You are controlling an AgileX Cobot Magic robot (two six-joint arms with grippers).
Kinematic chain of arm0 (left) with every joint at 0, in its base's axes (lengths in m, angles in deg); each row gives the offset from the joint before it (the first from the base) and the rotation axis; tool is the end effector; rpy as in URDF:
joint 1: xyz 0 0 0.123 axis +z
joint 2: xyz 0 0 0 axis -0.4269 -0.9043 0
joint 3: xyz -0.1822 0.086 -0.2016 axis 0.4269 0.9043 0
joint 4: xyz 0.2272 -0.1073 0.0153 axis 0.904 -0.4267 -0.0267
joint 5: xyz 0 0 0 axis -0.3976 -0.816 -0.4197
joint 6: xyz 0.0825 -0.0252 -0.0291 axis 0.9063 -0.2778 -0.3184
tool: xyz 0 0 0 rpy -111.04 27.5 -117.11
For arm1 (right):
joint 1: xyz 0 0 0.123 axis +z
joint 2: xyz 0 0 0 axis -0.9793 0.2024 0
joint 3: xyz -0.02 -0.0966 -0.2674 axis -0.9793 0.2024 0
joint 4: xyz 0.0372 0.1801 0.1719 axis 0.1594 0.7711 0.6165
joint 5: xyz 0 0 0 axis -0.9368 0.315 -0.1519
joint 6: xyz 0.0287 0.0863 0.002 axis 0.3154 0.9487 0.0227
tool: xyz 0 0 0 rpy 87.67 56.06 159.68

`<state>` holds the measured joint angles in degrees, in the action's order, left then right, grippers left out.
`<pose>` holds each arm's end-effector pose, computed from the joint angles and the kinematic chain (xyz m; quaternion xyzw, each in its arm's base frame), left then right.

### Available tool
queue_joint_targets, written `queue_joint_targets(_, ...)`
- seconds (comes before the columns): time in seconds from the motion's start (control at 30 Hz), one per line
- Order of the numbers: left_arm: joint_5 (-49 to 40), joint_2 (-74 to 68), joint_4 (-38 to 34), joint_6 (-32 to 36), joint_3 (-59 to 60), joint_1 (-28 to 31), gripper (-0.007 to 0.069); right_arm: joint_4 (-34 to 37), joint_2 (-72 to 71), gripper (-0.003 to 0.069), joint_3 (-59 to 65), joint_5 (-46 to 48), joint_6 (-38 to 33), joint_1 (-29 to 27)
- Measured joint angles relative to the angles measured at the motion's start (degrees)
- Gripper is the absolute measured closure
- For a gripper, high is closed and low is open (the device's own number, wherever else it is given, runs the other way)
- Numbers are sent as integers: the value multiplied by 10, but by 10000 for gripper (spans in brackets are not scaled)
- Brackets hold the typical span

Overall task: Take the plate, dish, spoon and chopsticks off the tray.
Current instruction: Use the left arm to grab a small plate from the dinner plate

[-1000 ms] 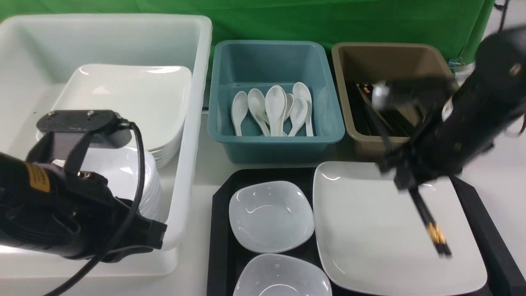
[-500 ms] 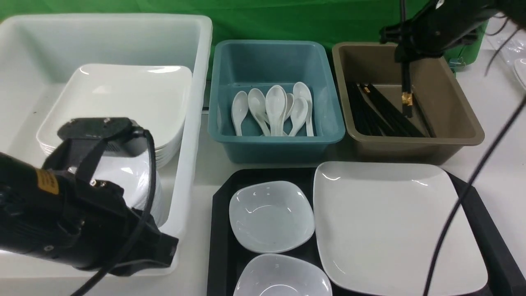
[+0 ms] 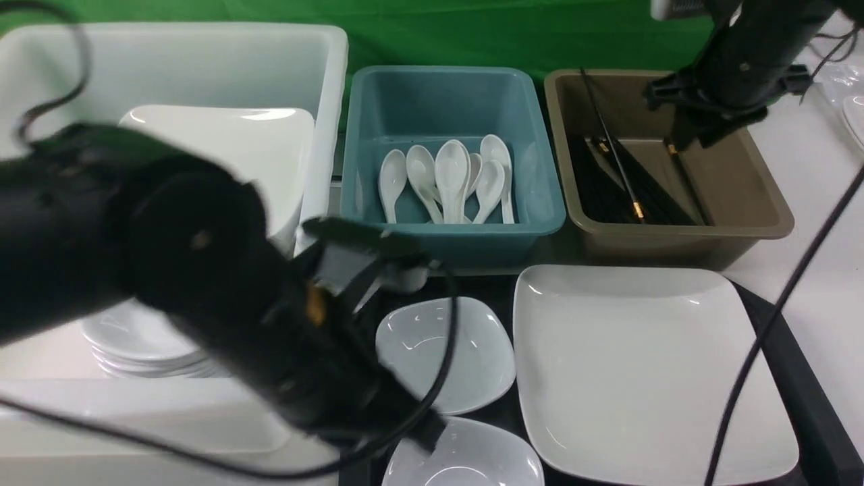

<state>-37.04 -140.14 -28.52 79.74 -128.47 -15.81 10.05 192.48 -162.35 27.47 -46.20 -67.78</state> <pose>0.2282 -0.2054 0.2861 0.2724 0.9445 -0.1013 0.1533 0.4419 0.0807 0.3430 -0.1189 0.9509 0.0082 0.2856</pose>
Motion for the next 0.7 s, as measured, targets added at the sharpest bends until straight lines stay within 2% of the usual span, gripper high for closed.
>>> queue_joint_targets(0.07, 0, -31, 5, -2, -24, 0, 573, 0, -43, 629, 41, 0, 0, 0)
queue_joint_targets(0.23, -3, -96, 6, -3, -38, 0, 457, 3, -149, 628, 153, 0, 0, 0)
queue_joint_targets(0.37, -4, -141, 18, -14, -38, 0, 296, 3, -243, 613, 245, 0, -1, 0)
queue_joint_targets(0.47, -1, -158, 27, -24, -38, 0, 216, 3, -293, 604, 284, 0, -1, 0)
queue_joint_targets(0.5, 3, -173, 33, -33, -38, 0, 143, 3, -330, 599, 316, 0, -1, 0)
queue_joint_targets(0.53, 4, -179, 37, -35, -38, 0, 109, 3, -354, 596, 328, 0, -2, 0)
queue_joint_targets(0.63, 2, -199, 41, -39, -43, 0, 34, 4, -412, 592, 357, 0, -2, 0)
queue_joint_targets(0.7, 12, -205, 37, -39, -44, 0, 22, 4, -433, 592, 360, 0, -2, 0)
